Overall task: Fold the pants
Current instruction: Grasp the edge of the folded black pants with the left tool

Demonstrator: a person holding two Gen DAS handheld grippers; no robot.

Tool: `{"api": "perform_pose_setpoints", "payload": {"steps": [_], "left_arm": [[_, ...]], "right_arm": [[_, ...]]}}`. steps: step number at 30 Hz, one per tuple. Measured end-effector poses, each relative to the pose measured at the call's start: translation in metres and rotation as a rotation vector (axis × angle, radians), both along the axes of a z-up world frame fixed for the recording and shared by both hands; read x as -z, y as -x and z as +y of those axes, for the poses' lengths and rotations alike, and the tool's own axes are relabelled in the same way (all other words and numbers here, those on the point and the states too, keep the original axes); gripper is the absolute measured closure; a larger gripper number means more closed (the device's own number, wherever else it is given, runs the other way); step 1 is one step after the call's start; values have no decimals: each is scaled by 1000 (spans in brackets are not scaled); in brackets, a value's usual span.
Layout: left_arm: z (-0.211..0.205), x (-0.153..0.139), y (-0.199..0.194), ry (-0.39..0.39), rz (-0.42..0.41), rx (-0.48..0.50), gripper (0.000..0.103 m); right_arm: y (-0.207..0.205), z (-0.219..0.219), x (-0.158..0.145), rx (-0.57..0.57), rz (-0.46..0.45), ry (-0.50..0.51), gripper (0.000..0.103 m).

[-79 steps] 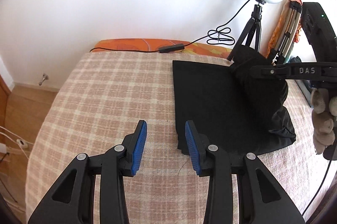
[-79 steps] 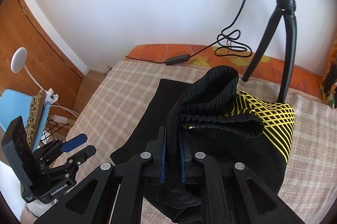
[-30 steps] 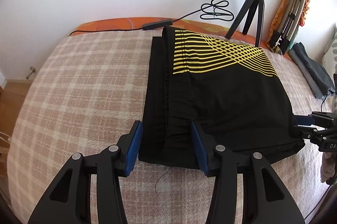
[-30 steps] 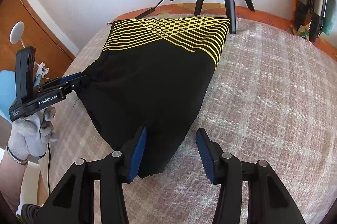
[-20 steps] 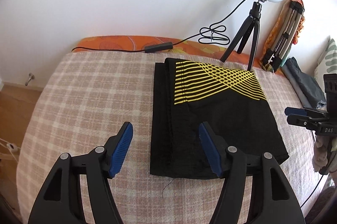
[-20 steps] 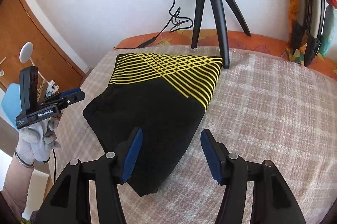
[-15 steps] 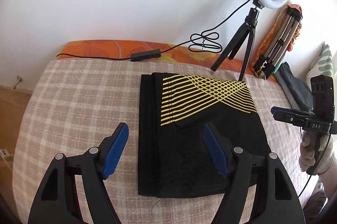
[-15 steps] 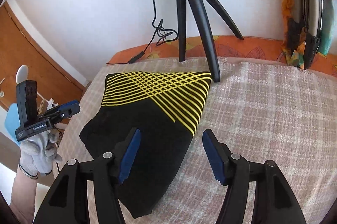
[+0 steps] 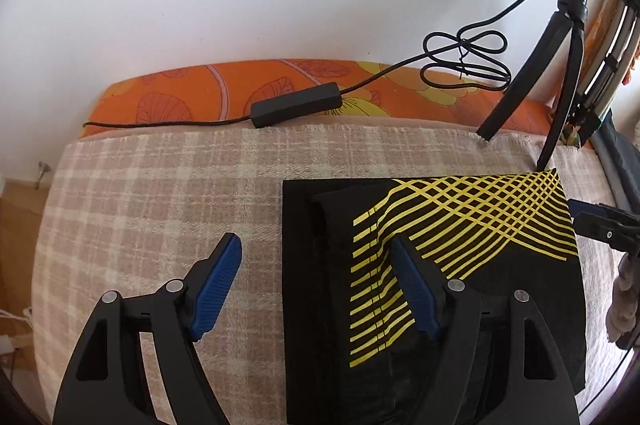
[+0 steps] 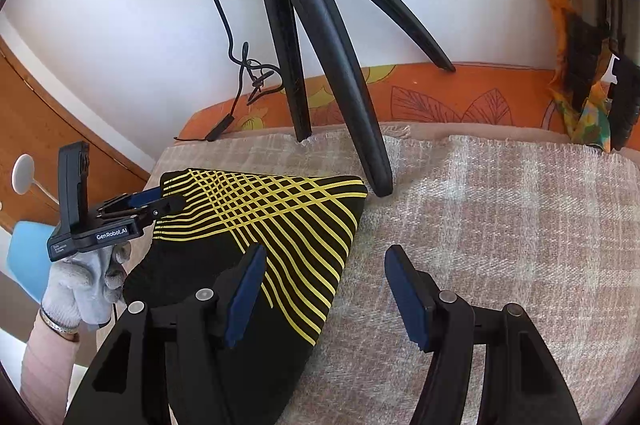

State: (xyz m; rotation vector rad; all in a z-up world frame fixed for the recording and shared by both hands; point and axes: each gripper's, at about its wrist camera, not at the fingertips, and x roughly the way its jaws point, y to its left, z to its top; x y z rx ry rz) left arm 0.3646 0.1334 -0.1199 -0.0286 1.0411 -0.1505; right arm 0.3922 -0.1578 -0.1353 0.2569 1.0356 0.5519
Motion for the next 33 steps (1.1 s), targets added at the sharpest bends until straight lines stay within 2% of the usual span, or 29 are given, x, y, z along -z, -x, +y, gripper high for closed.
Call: {"api": "perform_pose_setpoints", "payload": {"steps": [5,11,16,20,21,22,23,24,26,27,29,30,33], "left_arm": [[1,6,-13,-18,43,36,25],[2,14,-23,9,52,60,25],[-1,16,-23,14,-41,68,24],[6,16,-20,45,-70,62,26],[5,17,-19,40,-78,65,32],[4,15,-17,44,-86,76,39],[2,14,-15,57,-94,89,56],[0,14,-12,62,-100,97,66],[-6,16,-7,37,-123,99,71],[-6,16,-5,43,-128,97,75],[-4,15,-2,47,-133,89,78],[-5,15,-1,50,-134,96,86],[-11,10,6,12,-154,101,88]], "right_arm": [[-9,4,7,-15,-5,-5,38],[-17,-10,8,-39,-20,-12,37],[-14,-8,6,-79,-47,-18,36],[-9,-11,4,-75,-62,-39,37],[-7,-10,4,-75,-71,-35,38],[-6,-9,4,-80,-82,-26,47],[-7,-3,5,-96,-80,-24,56],[-6,1,7,-110,-75,-25,67],[-1,7,6,-118,-96,-3,77],[0,9,7,-128,-99,-1,88],[3,13,6,-138,-108,14,90],[4,15,5,-139,-117,25,92],[9,19,1,-142,-146,40,95]]}}
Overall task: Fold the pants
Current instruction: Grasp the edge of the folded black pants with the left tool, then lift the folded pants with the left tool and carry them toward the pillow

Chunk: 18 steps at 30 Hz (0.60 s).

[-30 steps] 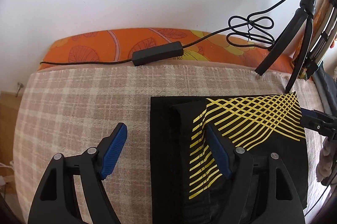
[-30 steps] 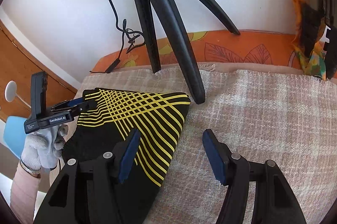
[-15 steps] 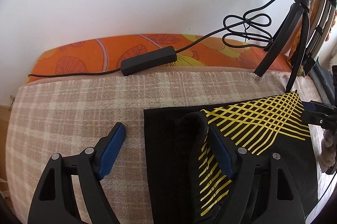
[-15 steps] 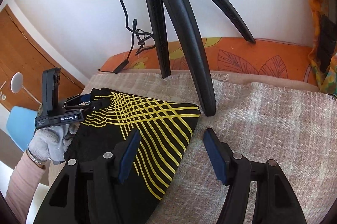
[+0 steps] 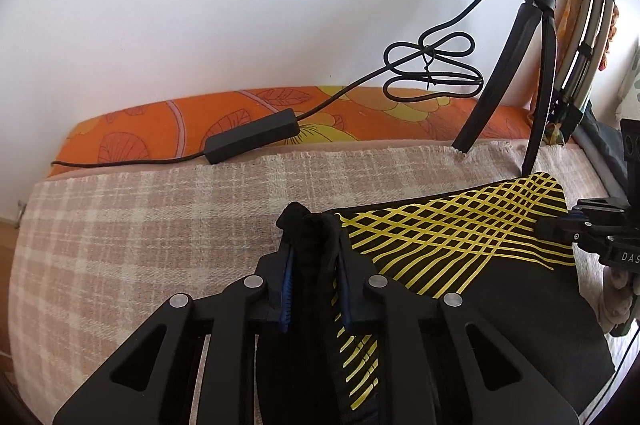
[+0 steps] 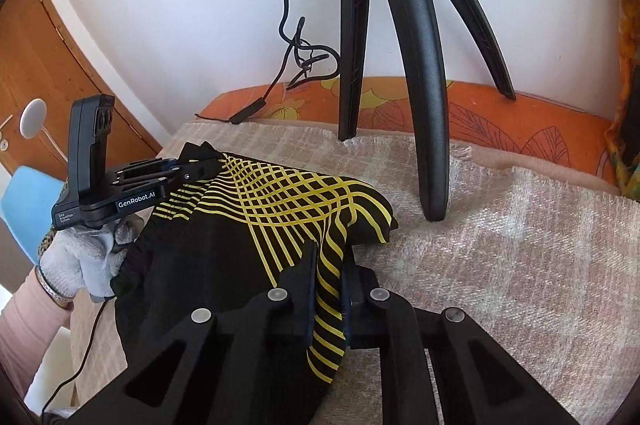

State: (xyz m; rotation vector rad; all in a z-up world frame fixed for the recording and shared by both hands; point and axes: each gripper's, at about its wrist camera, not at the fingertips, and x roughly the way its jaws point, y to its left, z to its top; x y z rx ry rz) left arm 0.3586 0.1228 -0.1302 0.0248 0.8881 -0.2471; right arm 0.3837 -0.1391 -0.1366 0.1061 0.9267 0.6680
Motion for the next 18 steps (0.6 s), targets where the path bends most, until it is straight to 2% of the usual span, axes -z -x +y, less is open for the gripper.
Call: {"api": "perform_pose_setpoints", "payload": {"steps": [6,10,12,14,18], "left_arm": [[-3,-17,22,16,-75,-29,89],[-4,-36,49,-17,-147,-18,89],[2,-49,51,4,-178,-24,90],[-14,-73,52,10,-212,-28,90],[-17,-101,76,51,-262,-21,90]], "right_arm": [[15,-3,-19,18,-47,-33,96],[36,-3,-41,2,-107,-33,97],[49,-3,-54,0,-140,-38,97],[62,-6,-68,1,-172,-44,97],[89,-13,-98,8,-238,-44,97]]}}
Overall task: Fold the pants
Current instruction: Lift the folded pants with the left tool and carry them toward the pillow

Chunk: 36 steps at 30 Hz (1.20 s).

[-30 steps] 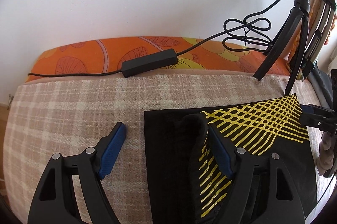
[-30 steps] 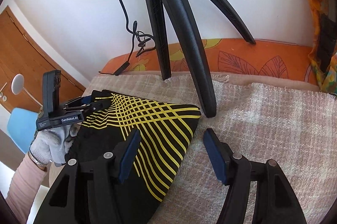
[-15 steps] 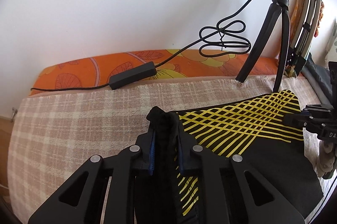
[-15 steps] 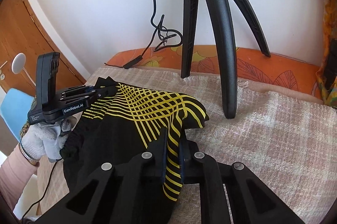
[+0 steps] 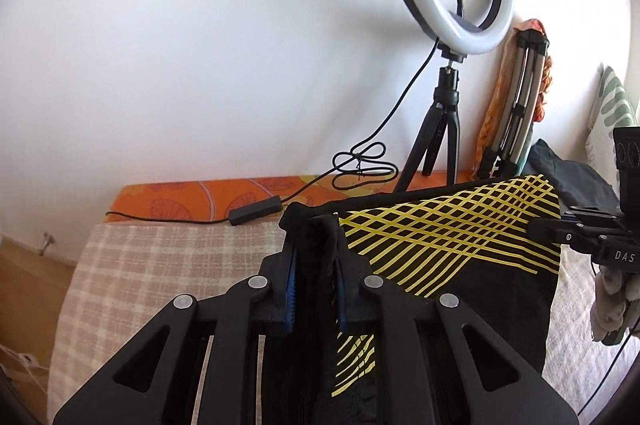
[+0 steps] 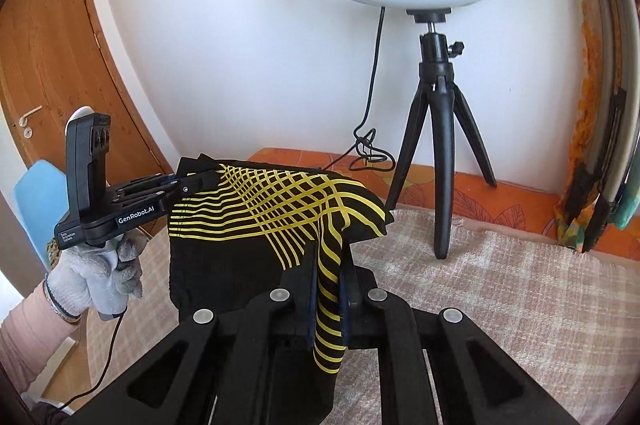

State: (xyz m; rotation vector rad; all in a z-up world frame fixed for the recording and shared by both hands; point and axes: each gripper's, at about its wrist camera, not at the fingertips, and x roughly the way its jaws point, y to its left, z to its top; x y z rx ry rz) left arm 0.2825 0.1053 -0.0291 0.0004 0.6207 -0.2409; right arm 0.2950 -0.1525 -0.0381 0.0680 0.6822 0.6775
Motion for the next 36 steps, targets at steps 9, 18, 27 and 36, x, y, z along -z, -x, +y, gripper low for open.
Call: {"api": "perform_pose_setpoints", "payload": {"steps": [9,18,27,36], "left_arm": [[-39,-55,61,-42,-116,47,90],[-91,-106,105,-22,-184,116,90],[-158,-134,128,18,-213,204,90],[-247,-140,132,51,-224,334,90]], "right_arm": [[51,-31,-58,45,-102,22,97],[106,-88,-105,112,-169,31,97],[152,-158,-133,191,-206,43,97],[183,-249,-151,310,-221,77,97]]}}
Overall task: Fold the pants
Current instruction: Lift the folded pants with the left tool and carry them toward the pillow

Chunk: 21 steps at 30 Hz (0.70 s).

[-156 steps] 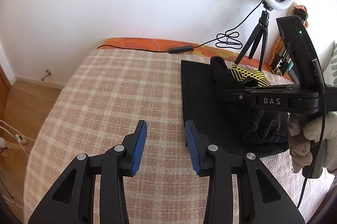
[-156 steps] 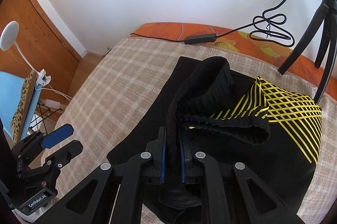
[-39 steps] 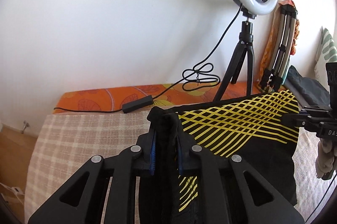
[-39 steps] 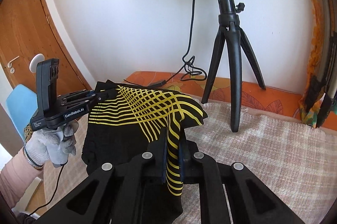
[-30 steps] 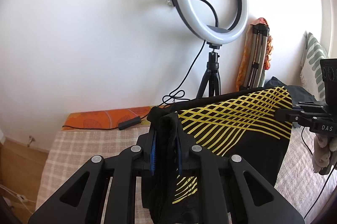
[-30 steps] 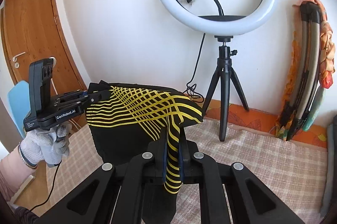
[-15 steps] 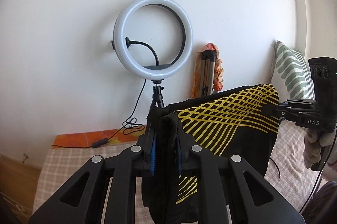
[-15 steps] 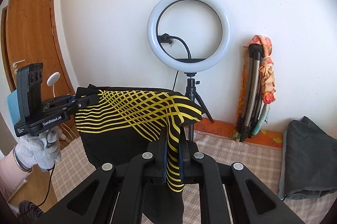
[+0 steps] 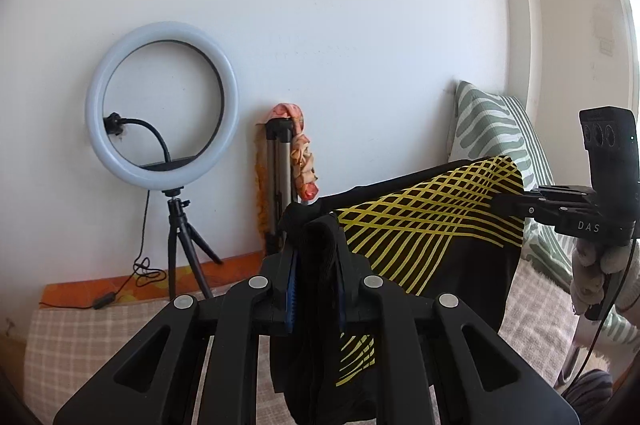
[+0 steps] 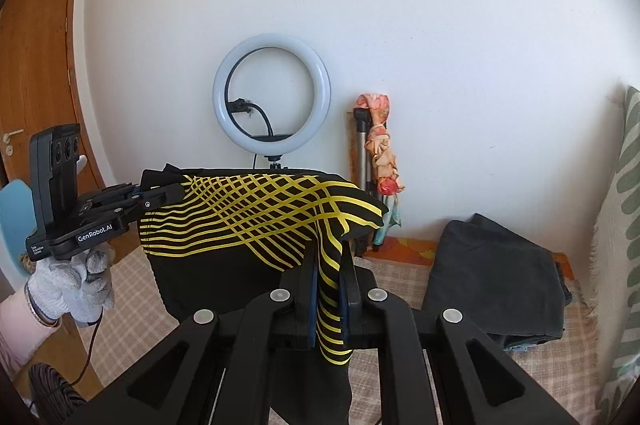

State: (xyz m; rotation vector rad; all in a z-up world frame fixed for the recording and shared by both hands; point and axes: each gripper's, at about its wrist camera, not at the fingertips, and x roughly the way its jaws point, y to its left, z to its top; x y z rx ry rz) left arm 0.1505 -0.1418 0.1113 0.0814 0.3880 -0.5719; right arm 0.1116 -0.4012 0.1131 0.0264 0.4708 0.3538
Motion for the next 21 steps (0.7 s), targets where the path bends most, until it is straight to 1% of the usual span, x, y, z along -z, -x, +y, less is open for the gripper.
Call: {"api": "perform_pose_setpoints", "payload": {"steps": [3,7,12,17,21], "left_arm": [[-32,-2,-3,3,-2,39,90],[-69,-8,-5,29,0,90,90],[-119,-10,-10,5,-11,144,90],[-161,-8,-21,21,-13,188,90],[-190,2,-36,15,-2,210,90]], "right_arm": [[5,-32,-4,42,-1,6,97],[8,-74,-11,94,-8,9,97],[8,-122,-14,147,-26,16,97],[-10,-168,-14,196,-22,23,97],[-35,-197,-12,218,-13,43,97]]}}
